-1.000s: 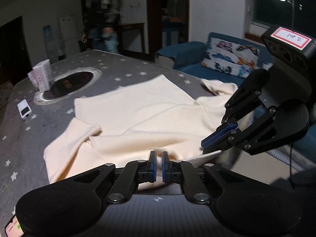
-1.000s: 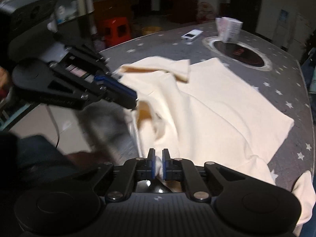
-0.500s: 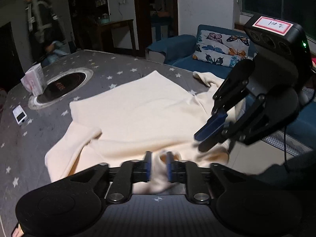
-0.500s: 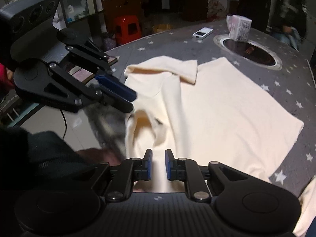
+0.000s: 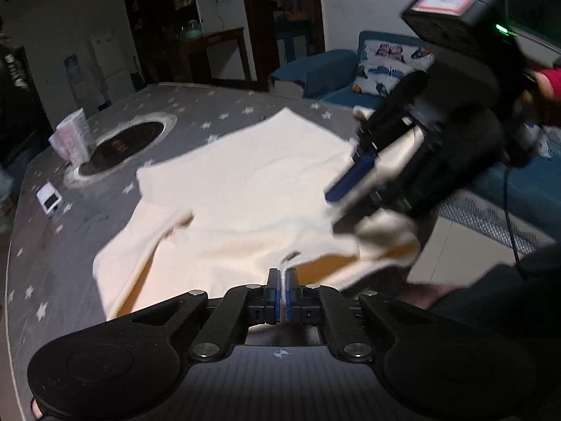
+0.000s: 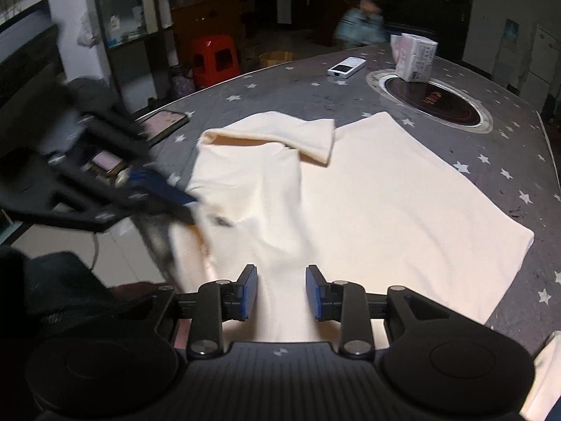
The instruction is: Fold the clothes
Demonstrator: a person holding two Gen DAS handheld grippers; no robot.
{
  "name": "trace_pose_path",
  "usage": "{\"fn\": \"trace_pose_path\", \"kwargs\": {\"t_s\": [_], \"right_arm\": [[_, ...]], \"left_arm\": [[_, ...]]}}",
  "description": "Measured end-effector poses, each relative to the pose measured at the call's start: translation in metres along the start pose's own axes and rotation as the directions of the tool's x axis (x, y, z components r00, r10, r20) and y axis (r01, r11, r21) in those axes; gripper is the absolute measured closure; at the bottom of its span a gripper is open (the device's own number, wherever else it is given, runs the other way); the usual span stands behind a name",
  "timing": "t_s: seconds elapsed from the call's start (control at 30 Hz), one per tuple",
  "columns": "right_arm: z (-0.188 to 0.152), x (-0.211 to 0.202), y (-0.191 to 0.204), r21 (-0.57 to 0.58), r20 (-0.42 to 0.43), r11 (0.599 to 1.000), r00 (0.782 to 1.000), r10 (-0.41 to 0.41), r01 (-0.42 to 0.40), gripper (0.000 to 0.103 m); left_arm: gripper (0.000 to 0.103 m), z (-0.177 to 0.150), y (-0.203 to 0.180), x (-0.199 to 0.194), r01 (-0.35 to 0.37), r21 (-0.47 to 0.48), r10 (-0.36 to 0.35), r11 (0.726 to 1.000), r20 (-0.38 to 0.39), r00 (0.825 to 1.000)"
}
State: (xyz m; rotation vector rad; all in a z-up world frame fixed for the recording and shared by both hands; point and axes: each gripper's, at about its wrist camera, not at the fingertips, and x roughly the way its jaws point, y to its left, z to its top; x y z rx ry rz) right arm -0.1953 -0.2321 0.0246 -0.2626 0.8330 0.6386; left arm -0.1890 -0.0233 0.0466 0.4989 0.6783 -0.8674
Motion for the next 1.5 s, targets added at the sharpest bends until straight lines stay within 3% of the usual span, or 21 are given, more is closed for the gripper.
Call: {"fn": "trace_pose_path", "kwargs": {"t_s": [0.13,0.23,0.37,0.5,0.67,0.77,1.03,1.1,1.3,1.5], "right_arm": [[0.005,0.016,-0.005,0.013,0.009,1.0,1.0,-0.009,0.008,0.073],[0.004,0.028,0.003,-0.025,-0.007,1.0,1.0,-0.002,0.002,0.073],[0.004,0.027,0.013,-0.106,-0.005,0.994,1.0,-0.011,0.01,0.073],[0.011,0.02,-0.003,-0.054,0.004,0.998,1.0,-0.007,0.008,0.073],[0.02,0.013,-0.045,0.042,0.004,0.993,0.994,-0.113,0.113,0.073],[0.025,0.011,-0.077,0.09,-0.012,0.974,0.978,-0.206,0.207,0.072],[0.013,0.016,-0.16,0.297,-0.091,0.868,0.916,-0.39,0.398,0.068],[0.013,0.018,-0.171,0.337,-0.094,0.855,0.918,-0.386,0.394,0.063],[0.015,0.025,-0.198,0.427,-0.08,0.833,0.932,-0.355,0.354,0.061],[0.037,0.045,-0.214,0.413,-0.069,0.84,0.931,-0.358,0.353,0.061]], "left_arm": [[0.099,-0.007,-0.001,0.005,0.018,0.004,-0.018,1.0,-0.049,0.999],[0.093,-0.004,0.0,0.004,0.036,0.017,-0.035,0.999,-0.063,0.997],[0.089,0.006,0.018,-0.004,0.054,-0.04,-0.055,0.998,-0.017,0.998],[0.09,0.025,0.04,0.006,0.034,-0.127,-0.031,0.991,0.029,0.999],[0.09,0.049,0.059,0.049,0.02,-0.21,-0.014,0.977,0.03,0.999],[0.089,0.061,0.069,0.078,0.015,-0.242,-0.013,0.97,0.012,1.0],[0.087,0.08,0.096,0.134,-0.032,-0.322,0.02,0.946,-0.039,0.999],[0.087,0.082,0.1,0.137,-0.053,-0.325,0.042,0.944,-0.041,0.998],[0.086,0.089,0.11,0.147,-0.119,-0.334,0.11,0.935,-0.046,0.993],[0.086,0.091,0.114,0.151,-0.208,-0.324,0.2,0.923,-0.058,0.978]]}}
